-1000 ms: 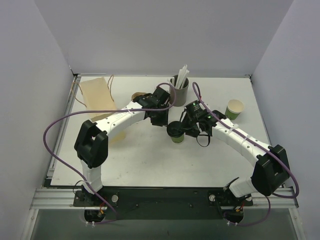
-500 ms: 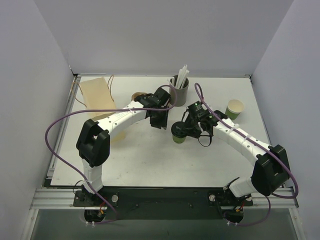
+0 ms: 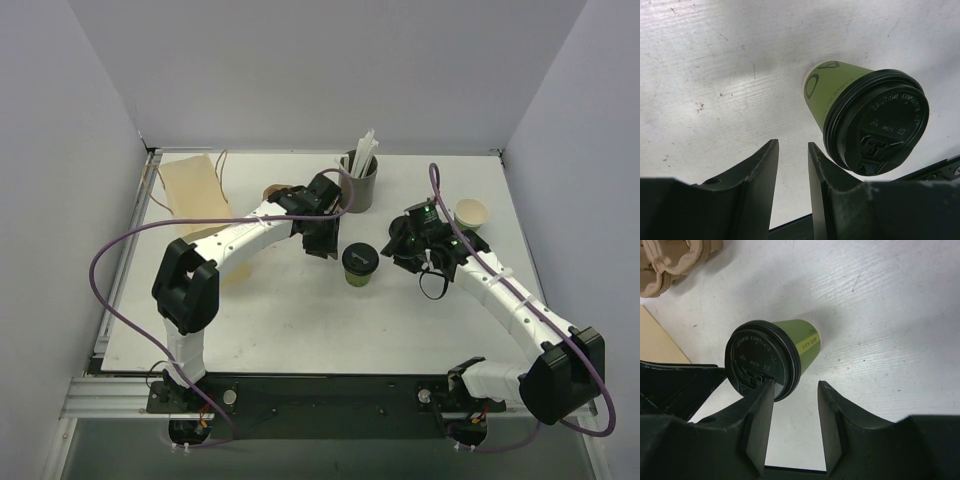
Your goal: Pack the takeout coffee
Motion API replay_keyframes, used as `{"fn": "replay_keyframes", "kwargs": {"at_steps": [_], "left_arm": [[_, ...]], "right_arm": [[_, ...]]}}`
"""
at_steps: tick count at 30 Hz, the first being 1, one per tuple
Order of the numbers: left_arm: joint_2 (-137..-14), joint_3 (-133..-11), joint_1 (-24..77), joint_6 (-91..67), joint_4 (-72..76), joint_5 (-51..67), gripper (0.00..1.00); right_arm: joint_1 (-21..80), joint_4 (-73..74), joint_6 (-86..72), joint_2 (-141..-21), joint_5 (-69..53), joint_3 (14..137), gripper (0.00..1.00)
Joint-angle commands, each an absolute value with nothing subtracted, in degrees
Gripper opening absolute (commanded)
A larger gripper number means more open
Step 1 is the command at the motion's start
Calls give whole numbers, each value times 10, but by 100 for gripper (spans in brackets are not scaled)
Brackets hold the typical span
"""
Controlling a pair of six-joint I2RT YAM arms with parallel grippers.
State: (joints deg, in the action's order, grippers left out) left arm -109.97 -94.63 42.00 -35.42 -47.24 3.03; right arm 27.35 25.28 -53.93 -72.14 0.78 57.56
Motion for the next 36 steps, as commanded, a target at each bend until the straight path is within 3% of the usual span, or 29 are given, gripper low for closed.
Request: {"fn": "replay_keyframes", "kwargs": {"at_steps": [1,6,36], "left_arm": [[-1068,-962,417,-378,-451,51,40],[-1062,-964,417,-382,-447,45,40],[-1168,-1061,473,-294,-518,-9,44]], "right_arm": [[255,225,-541,-694,-24,523,35],[250,193,-549,-696,-44,494,29],[254,122,-570,-724,-83,436,27]]}}
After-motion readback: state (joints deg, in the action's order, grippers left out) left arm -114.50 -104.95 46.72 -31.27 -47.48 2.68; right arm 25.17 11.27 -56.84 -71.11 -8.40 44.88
